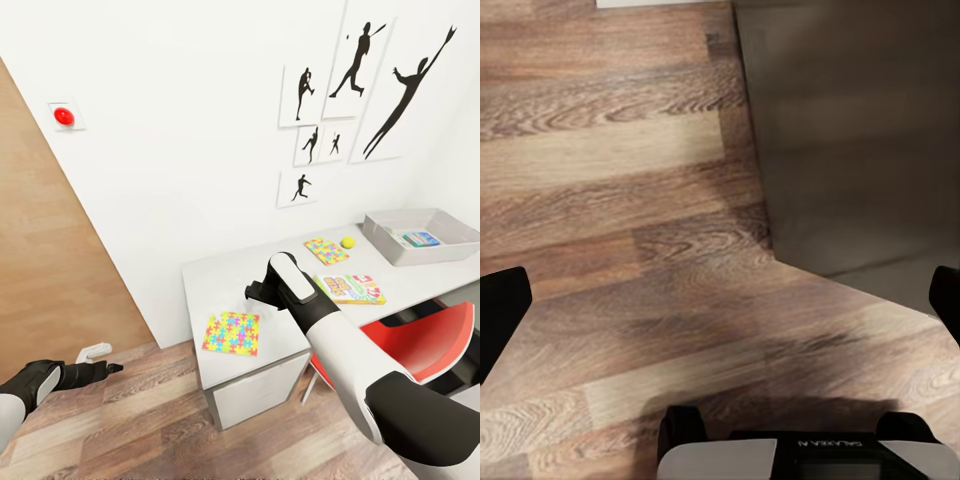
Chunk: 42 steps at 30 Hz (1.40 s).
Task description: Put all the toys in the child's room - the three board games (two on the bed and one on the table), the two jigsaw puzzles on the table, and the tennis ball on the table - inside the toy box on the table in the child's room.
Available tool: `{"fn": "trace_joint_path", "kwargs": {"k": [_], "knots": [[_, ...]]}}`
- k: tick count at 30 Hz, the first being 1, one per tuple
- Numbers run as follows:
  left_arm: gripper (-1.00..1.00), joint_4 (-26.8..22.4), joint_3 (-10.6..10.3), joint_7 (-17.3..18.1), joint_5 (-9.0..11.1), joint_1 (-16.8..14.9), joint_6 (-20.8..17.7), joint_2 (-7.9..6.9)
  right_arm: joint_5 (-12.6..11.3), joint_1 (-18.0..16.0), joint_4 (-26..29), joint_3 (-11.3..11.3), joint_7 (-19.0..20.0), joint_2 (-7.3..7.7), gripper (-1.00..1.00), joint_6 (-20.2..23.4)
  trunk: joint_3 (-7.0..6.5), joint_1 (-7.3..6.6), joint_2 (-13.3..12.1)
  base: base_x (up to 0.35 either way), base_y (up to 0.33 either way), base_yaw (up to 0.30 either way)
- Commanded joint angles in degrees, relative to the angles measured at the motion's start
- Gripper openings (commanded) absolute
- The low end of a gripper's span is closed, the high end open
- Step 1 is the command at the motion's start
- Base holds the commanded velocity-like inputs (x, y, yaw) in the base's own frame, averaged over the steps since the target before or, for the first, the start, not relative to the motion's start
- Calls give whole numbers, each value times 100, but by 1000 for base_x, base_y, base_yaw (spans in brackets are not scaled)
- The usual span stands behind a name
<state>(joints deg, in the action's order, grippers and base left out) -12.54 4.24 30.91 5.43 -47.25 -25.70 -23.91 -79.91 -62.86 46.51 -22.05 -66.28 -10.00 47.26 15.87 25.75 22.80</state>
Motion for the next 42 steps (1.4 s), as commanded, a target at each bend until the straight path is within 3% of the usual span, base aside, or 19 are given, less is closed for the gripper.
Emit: {"fn": "trace_joint_path", "kwargs": {"k": [1,14,24,42], "knots": [[100,-3,33,5,36,-4,-59,0,-38,-7,2,-6,-52,0,100,37,21,3,12,0,25,0],[100,-1,33,-16,37,-4,-56,37,-21,-7,3,-1,-22,0,100,37,143,3,12,23,57,0],[100,-2,33,-20,37,-4,-50,64,23,-7,-1,-1,363,0,100,29,238,3,12,29,28,0],[100,-1,33,-23,29,-4,-41,79,29,-6,-1,13,405,0,100,25,407,3,12,42,34,0]]}}
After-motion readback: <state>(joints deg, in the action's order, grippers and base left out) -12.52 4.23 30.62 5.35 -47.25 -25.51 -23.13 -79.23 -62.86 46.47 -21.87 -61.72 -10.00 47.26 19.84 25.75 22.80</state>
